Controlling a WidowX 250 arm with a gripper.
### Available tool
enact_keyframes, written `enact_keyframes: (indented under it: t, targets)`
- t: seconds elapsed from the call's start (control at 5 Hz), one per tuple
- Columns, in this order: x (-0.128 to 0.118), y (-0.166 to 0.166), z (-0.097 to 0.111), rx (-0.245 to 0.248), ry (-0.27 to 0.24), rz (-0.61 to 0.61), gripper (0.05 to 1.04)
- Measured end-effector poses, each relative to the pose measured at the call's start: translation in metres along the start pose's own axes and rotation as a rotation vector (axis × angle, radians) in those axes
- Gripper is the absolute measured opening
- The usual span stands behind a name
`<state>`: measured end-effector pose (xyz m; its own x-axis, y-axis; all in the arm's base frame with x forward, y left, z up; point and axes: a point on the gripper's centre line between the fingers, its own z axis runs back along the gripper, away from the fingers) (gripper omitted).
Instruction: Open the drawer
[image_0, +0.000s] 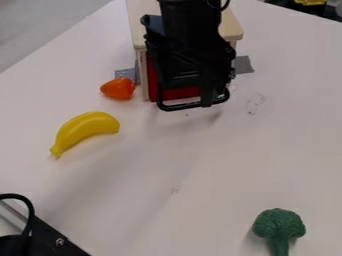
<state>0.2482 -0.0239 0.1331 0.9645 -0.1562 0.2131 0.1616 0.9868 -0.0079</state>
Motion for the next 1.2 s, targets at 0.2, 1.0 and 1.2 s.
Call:
enact_keyframes:
  t: [0.2,1.0,1.2]
  targets:
    - [-0.003,0.000,-0.004,-0.001,0.018,0.002,1.000]
    - [0.050,0.017,-0.058,0.106,0.093,0.153,0.999]
    - [0.057,0.020,-0.069,0.116,0.124,0.144,1.000]
